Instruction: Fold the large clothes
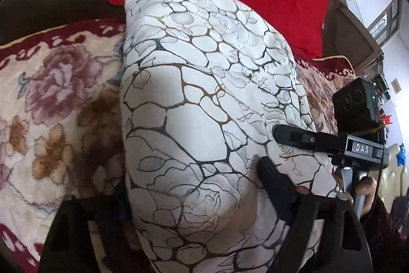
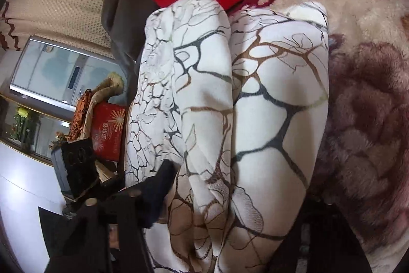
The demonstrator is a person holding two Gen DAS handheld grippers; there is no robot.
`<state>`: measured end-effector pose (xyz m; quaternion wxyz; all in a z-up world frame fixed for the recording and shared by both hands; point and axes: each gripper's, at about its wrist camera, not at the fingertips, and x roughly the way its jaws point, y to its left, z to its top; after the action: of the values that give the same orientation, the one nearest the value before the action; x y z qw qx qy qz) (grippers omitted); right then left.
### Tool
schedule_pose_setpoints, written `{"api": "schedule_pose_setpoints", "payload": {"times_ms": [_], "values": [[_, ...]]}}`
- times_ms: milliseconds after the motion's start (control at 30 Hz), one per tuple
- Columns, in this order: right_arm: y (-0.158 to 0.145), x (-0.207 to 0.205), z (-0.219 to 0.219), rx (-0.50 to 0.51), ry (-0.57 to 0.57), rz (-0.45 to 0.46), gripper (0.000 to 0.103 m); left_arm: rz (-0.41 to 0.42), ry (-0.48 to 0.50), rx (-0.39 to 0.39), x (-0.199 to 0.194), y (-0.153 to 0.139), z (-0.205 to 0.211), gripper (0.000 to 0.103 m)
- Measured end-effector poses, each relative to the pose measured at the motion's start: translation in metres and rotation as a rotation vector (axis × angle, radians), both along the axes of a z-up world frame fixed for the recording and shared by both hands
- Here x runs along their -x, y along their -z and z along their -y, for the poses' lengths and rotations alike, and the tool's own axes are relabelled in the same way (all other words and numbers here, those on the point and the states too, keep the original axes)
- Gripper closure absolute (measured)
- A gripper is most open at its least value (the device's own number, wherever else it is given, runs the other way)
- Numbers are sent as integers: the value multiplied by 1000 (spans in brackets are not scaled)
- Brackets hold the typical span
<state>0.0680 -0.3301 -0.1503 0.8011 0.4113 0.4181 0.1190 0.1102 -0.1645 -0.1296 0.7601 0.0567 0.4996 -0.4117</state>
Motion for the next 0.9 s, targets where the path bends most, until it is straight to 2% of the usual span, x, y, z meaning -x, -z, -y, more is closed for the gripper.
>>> {"api": "schedule_pose_setpoints", "payload": {"times_ms": [100,167,333,500,600,733,900], "values": [[-13,1,-9,36,4,6,52,22,-7,4,7,-11,0,38],[-22,3,-15,52,5,15,53,53,-2,-8,16,-18,3,40],[-41,6,-26,65,-8,39,53,139,-6,-30,35,-42,-8,40],[-66,6,-39,78,-34,100,53,193,-33,-26,51,-64,-24,40],[-81,5,-47,95,-61,135,54,215,-62,-20,48,-78,-29,40],[-84,-4,-53,111,-90,139,54,224,-108,-41,47,-73,-36,40],[-58,-18,-58,165,-118,60,54,124,-151,-118,31,-29,-29,39]]}}
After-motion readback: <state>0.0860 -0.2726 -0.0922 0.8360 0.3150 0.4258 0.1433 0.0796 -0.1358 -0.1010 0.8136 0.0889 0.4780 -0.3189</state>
